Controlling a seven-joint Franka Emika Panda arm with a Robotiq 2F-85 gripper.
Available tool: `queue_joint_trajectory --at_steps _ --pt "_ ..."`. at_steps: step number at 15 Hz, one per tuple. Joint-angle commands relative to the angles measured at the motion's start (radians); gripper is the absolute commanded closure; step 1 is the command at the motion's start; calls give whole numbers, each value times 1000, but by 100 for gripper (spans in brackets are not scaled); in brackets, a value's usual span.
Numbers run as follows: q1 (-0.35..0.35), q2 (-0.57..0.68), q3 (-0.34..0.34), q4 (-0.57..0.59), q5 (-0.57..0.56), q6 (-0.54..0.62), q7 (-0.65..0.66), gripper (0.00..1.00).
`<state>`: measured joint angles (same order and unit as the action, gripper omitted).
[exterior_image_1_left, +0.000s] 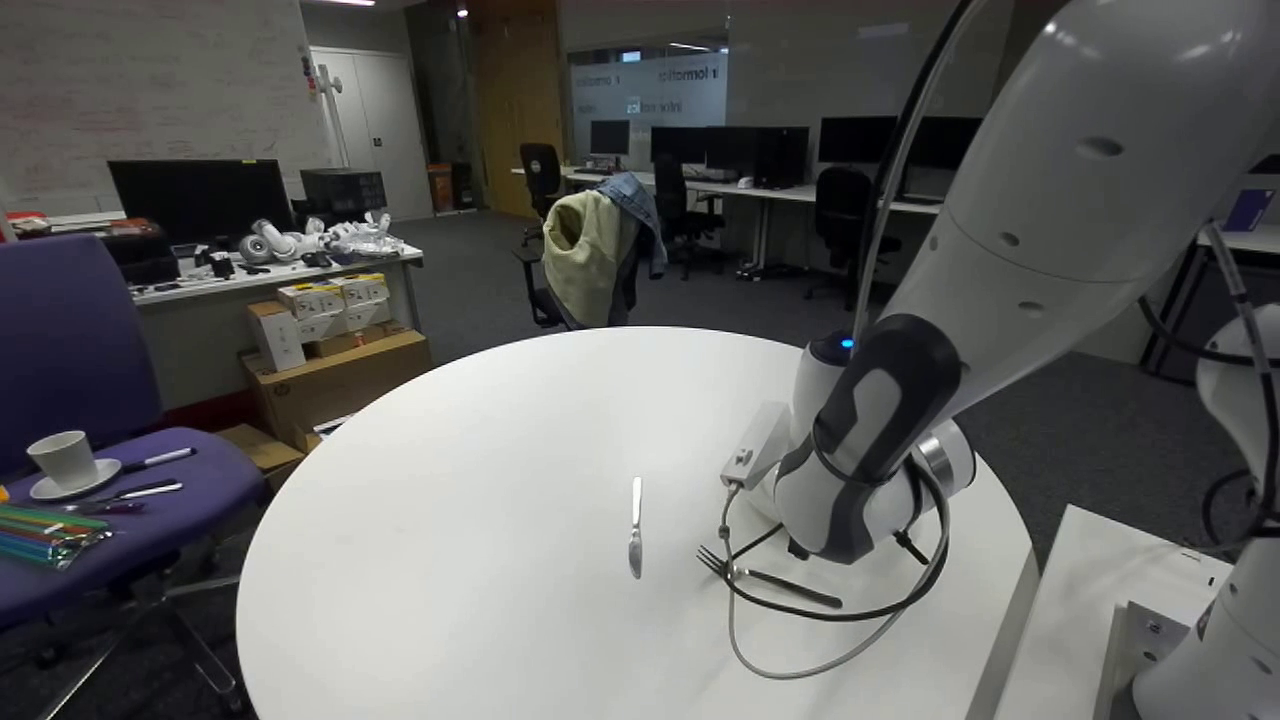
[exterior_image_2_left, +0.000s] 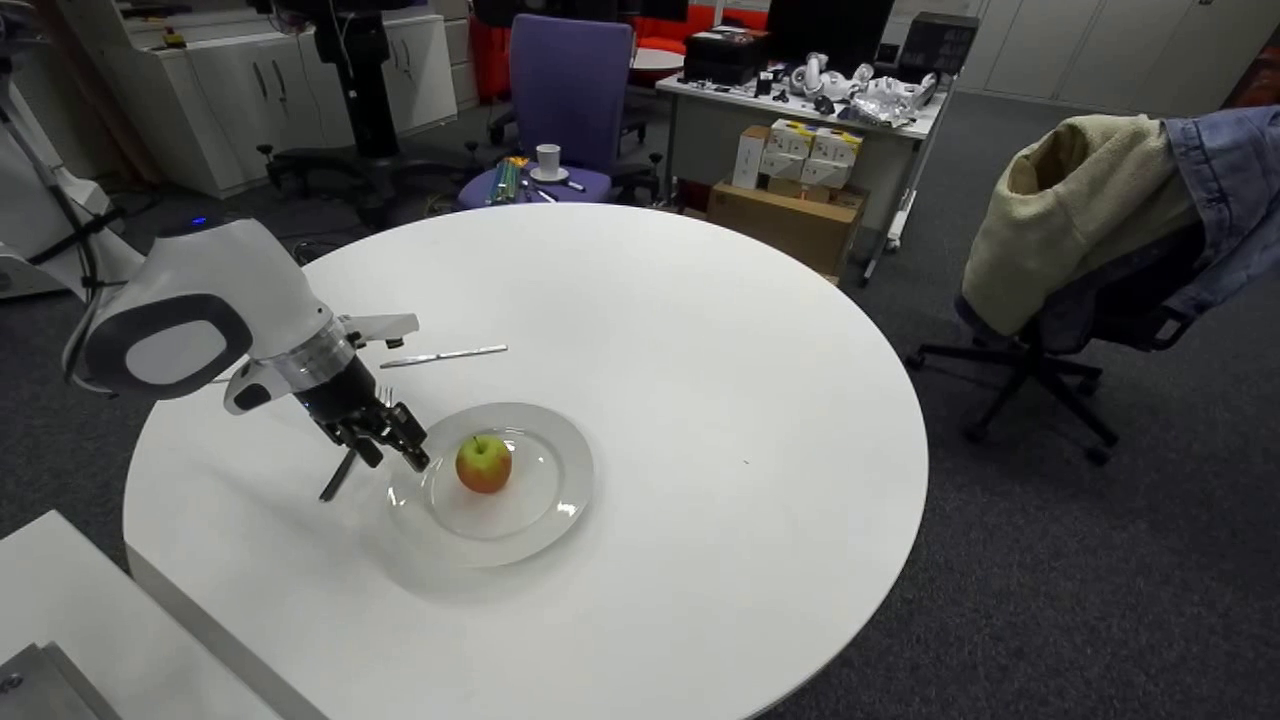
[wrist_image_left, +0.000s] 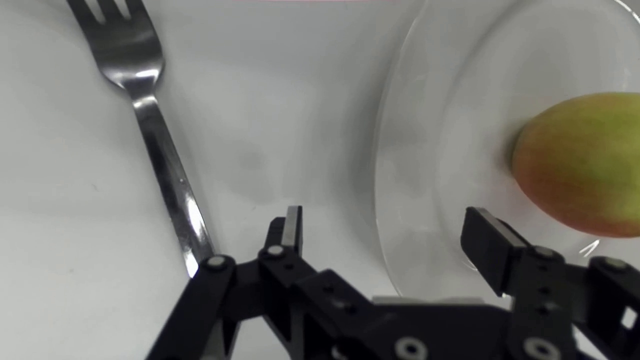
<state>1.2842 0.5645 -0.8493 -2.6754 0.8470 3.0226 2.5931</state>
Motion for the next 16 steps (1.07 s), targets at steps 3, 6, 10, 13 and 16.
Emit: queue_joint_trajectory --at_steps 3,6,10,13,16 --pt "-242 -153 194 -22 -37 165 -25 0" --pt "-331 -178 277 -18 1 197 -68 0" --pt "-453 -207 383 -19 -8 221 -84 0" --pt "-572 -235 491 -20 -9 235 -99 0" --pt "-682 -246 589 -18 -9 233 -111 0"
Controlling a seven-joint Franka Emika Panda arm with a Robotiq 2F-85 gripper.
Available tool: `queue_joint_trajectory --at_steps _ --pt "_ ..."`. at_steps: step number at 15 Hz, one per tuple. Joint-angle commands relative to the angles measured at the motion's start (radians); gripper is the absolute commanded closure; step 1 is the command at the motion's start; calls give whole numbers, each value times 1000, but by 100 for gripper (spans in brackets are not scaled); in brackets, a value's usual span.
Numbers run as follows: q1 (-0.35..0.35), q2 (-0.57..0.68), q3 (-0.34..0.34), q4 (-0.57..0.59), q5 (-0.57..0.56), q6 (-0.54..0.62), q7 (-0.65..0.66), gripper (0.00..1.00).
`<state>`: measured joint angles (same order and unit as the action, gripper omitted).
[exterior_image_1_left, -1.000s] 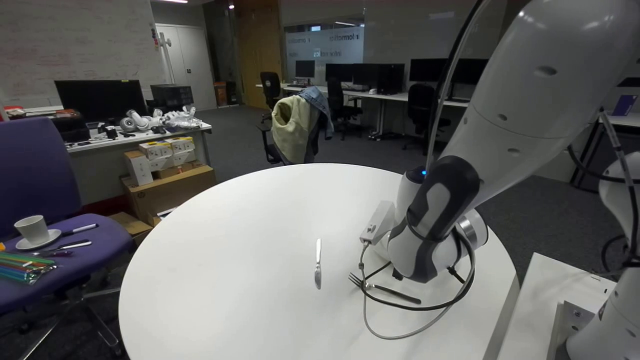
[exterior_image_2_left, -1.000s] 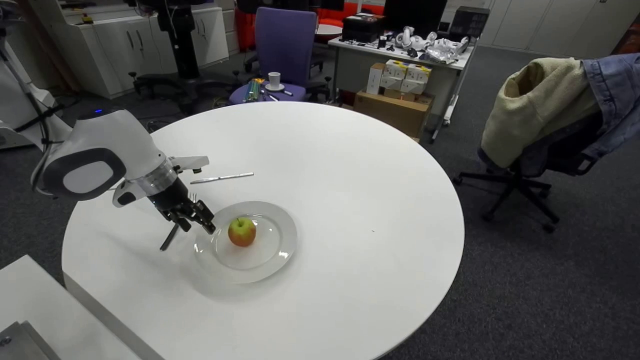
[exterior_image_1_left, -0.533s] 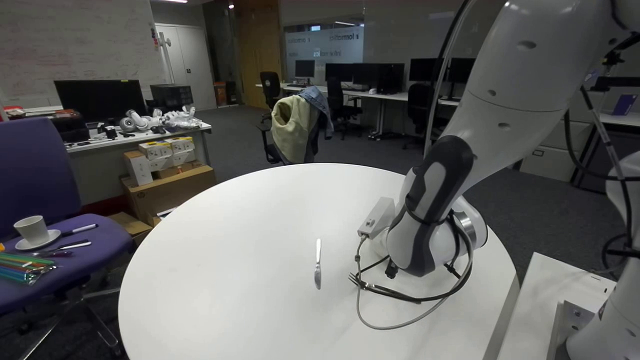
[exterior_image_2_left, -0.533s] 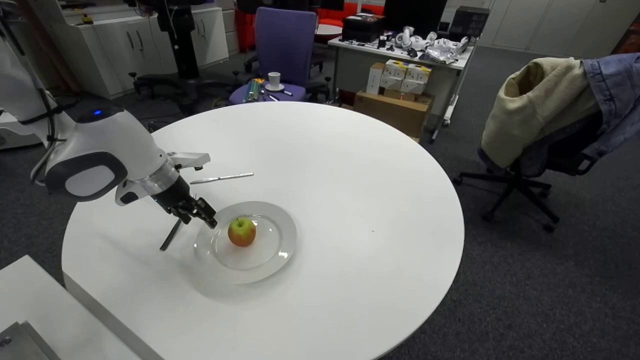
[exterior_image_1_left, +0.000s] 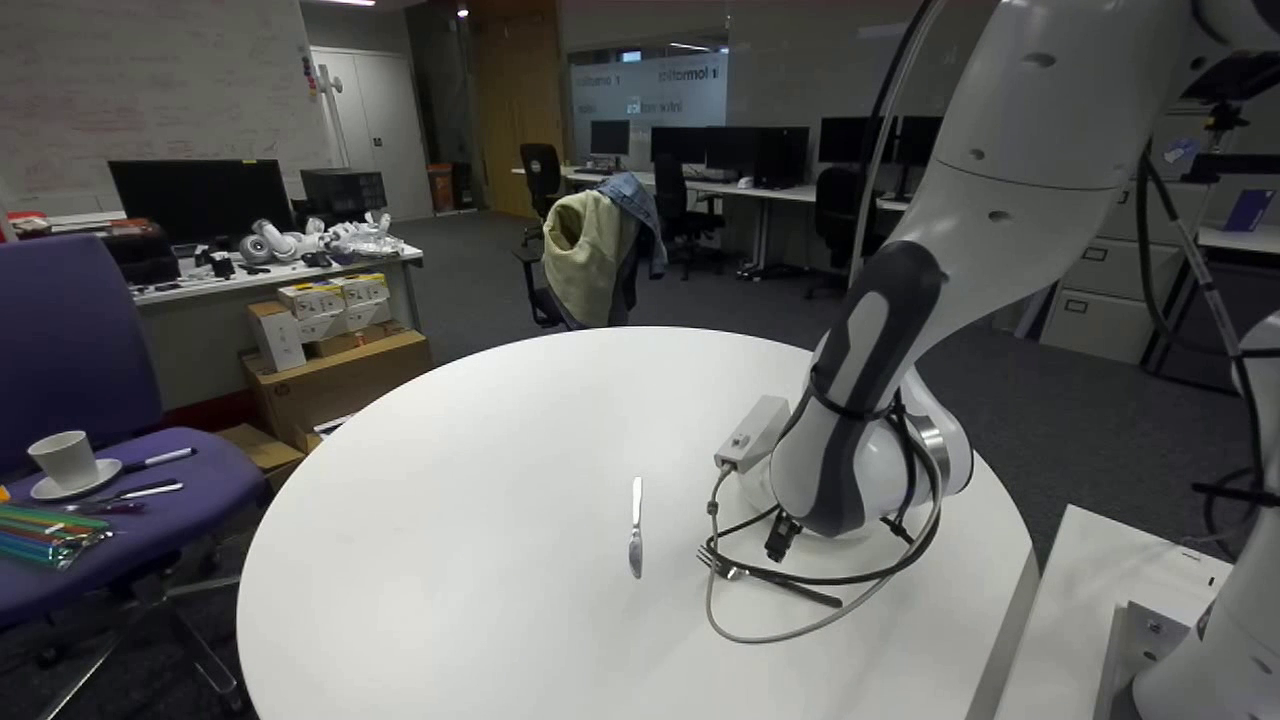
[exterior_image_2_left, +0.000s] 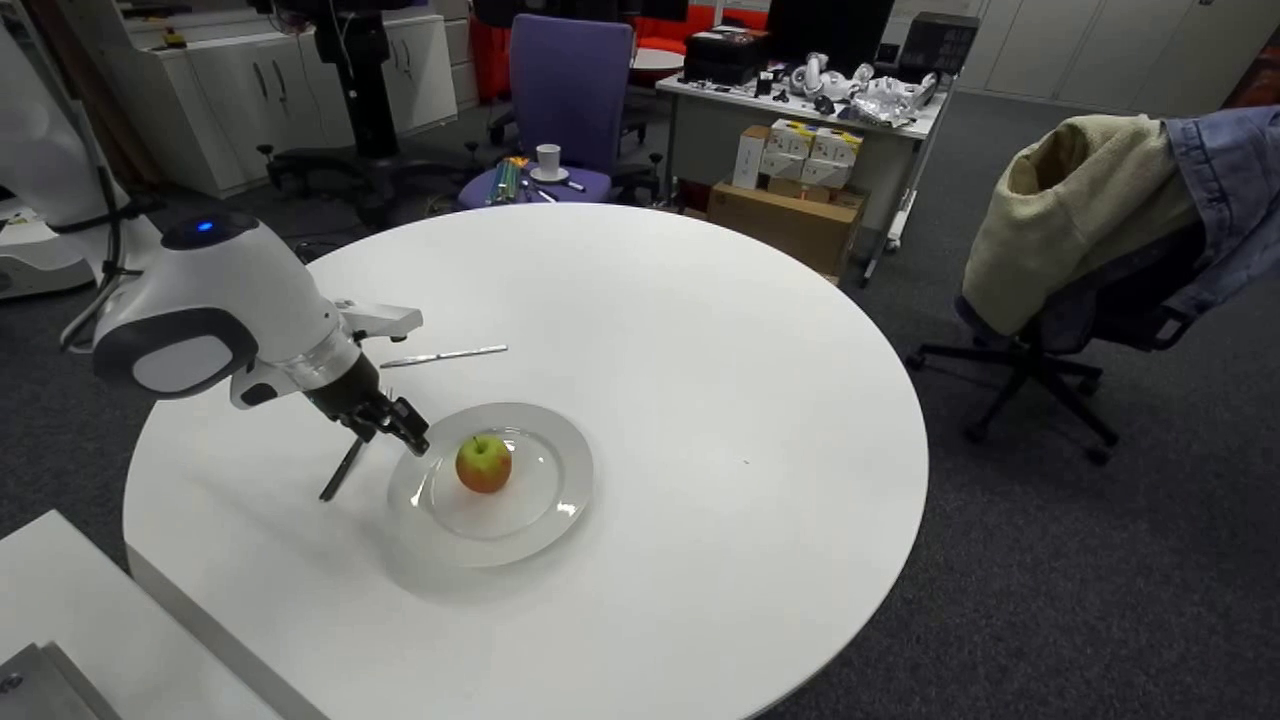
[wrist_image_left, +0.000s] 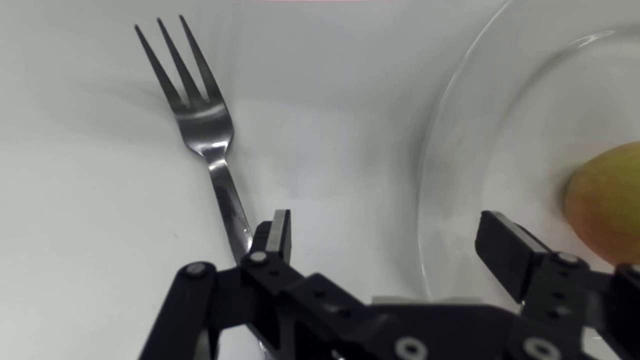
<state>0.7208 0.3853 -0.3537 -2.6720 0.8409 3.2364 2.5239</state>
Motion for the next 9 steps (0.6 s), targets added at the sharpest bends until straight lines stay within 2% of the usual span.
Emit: queue_joint_trajectory --at_steps 1,5,9 --pt "-169 -70 134 -24 -22 24 -36 0" --pt "-314 -60 245 -26 -37 28 -58 0" --pt "-397 -54 297 -33 -37 24 -81 0"
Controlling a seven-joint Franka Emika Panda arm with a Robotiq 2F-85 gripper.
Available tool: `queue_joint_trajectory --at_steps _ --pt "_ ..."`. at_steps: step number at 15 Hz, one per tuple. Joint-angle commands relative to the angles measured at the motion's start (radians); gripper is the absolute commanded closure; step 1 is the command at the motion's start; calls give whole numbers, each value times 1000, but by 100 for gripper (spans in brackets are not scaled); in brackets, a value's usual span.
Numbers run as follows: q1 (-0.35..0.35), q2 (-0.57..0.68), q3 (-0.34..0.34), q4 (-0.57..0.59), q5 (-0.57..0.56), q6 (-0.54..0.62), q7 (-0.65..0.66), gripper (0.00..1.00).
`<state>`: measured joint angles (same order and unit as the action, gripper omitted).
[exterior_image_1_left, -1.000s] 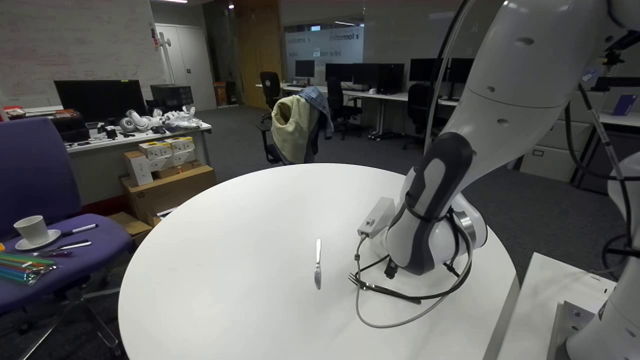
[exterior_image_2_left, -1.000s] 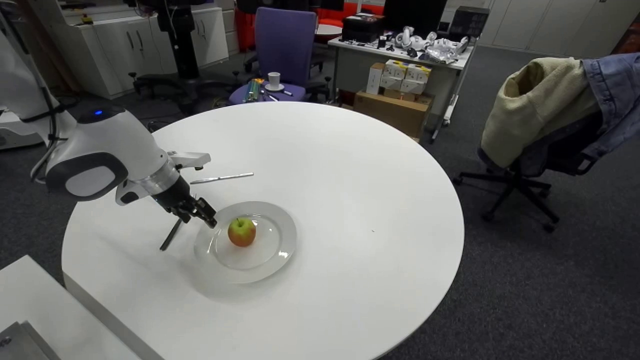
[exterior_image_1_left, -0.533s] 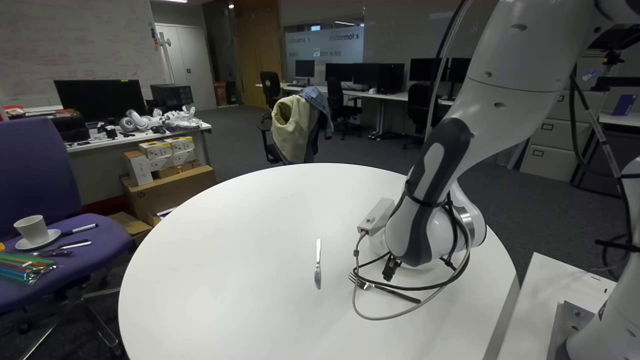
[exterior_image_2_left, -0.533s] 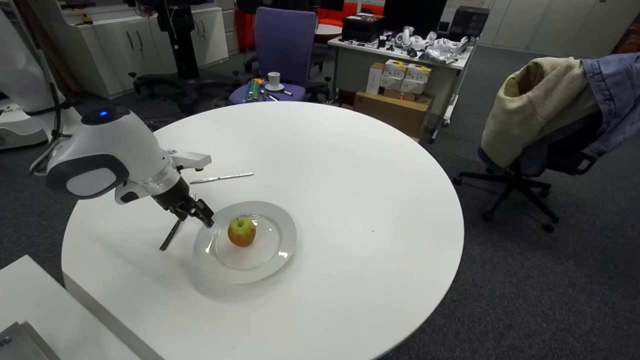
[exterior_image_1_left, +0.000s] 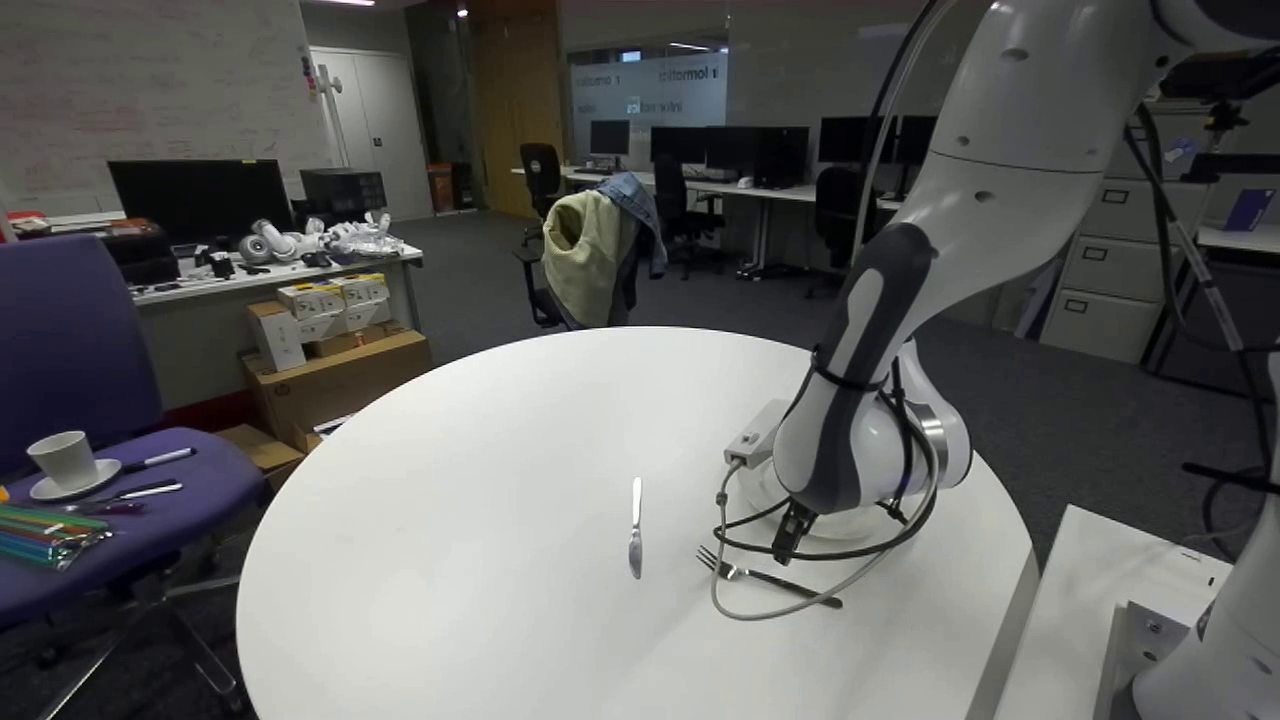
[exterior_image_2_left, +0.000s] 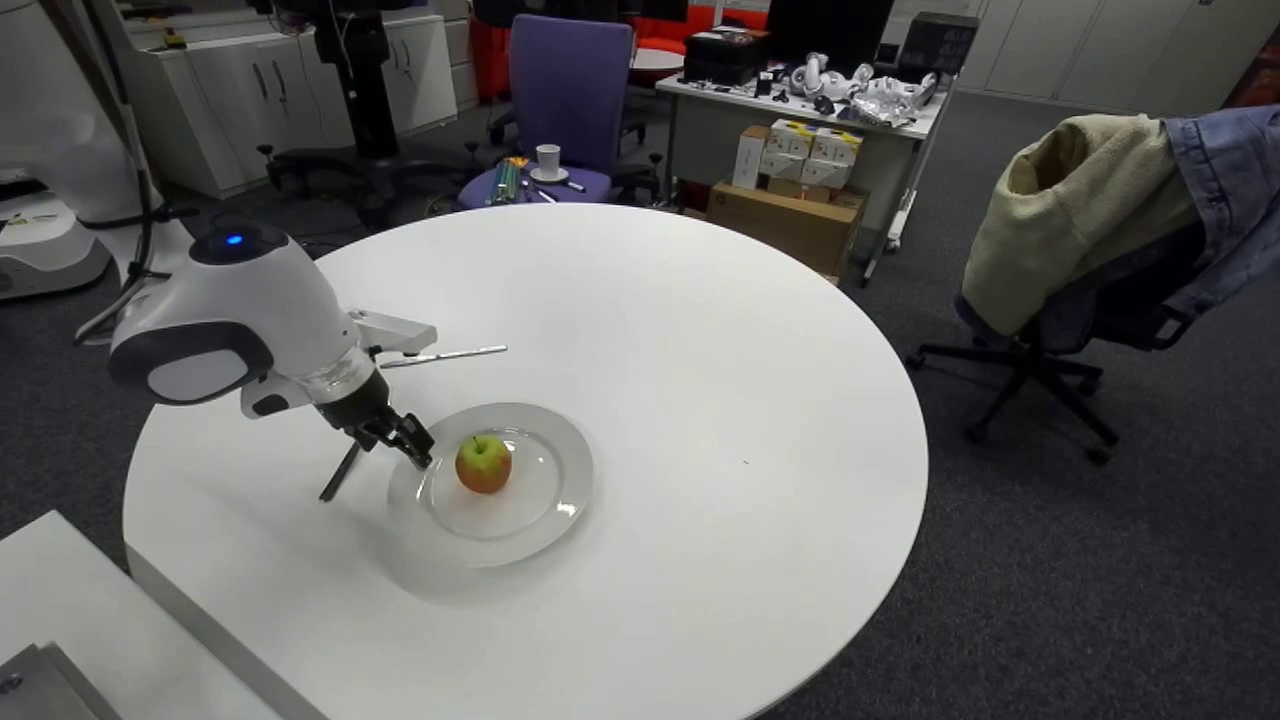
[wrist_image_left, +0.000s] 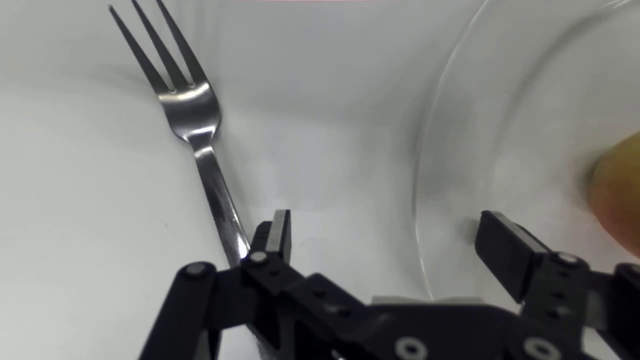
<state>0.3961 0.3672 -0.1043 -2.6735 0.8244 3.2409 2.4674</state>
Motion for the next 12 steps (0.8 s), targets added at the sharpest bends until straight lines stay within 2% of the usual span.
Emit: queue_joint_trajectory --at_steps 1,12 --pt "-102 -31 71 -29 -7 23 -46 0" --pt "-379 2 304 -10 -11 48 -113 0"
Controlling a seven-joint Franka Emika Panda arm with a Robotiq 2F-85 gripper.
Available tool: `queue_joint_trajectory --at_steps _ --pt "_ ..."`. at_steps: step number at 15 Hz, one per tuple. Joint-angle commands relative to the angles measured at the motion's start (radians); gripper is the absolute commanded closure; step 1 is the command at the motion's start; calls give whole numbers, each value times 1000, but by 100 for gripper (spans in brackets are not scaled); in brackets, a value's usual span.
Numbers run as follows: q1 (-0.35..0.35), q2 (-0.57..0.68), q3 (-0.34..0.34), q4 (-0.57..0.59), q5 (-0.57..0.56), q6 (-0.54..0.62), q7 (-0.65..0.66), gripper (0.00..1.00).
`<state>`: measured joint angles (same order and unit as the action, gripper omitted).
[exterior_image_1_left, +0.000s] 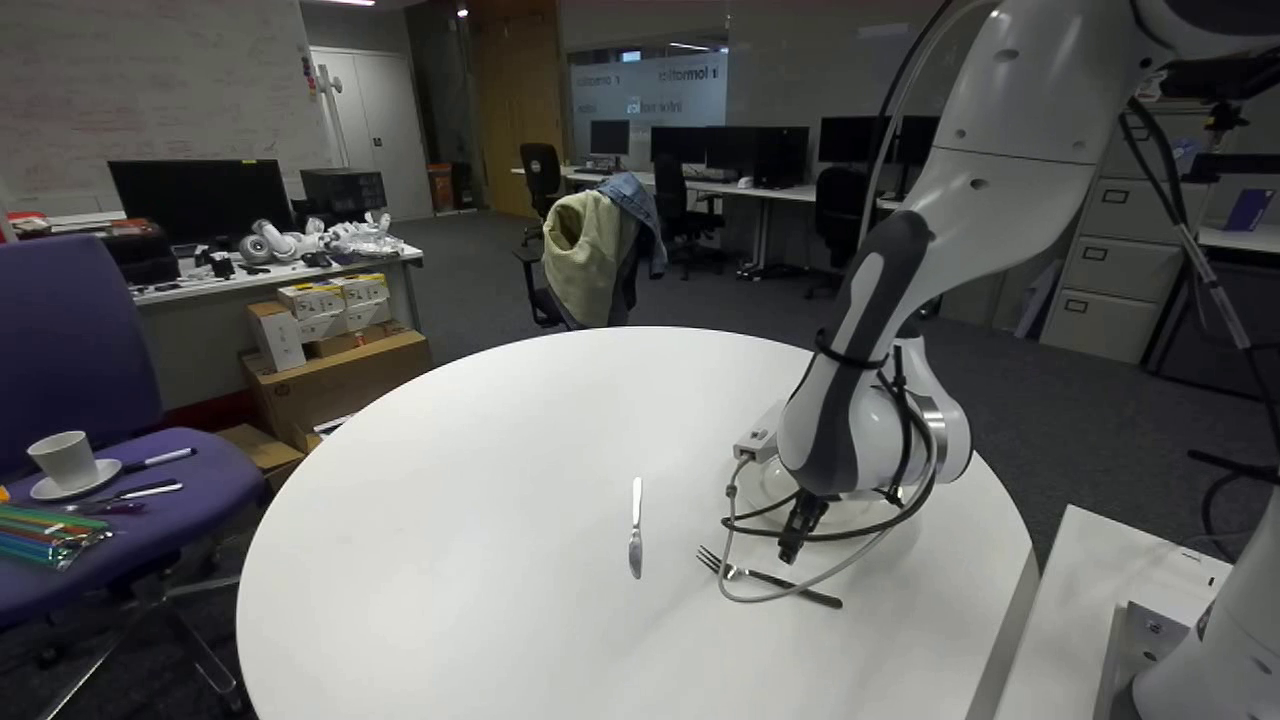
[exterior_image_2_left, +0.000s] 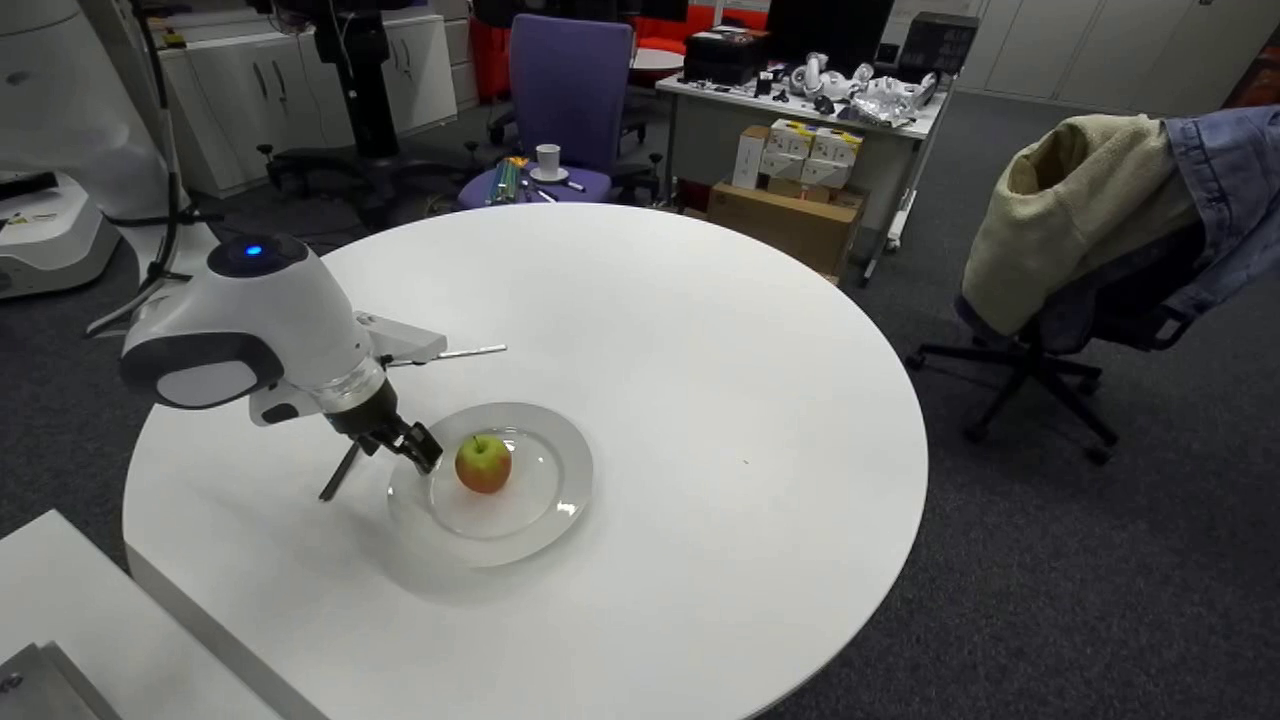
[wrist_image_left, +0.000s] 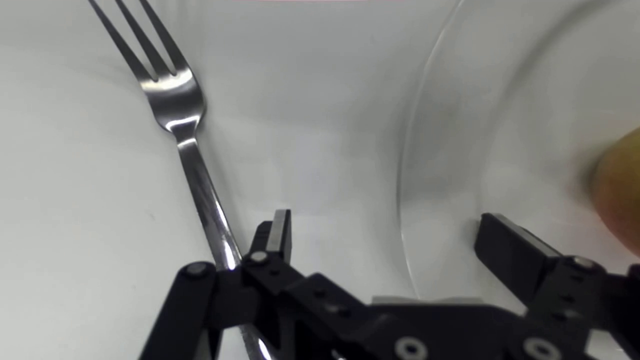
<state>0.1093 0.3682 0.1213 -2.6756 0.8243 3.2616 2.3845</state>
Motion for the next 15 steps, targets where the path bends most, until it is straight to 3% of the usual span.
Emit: queue_joint_trajectory --at_steps 1,6,15 --pt "-118 6 103 -4 -12 30 -37 0" --pt "-204 39 188 15 -25 52 -66 0" --pt "-223 106 242 39 -81 93 -73 0"
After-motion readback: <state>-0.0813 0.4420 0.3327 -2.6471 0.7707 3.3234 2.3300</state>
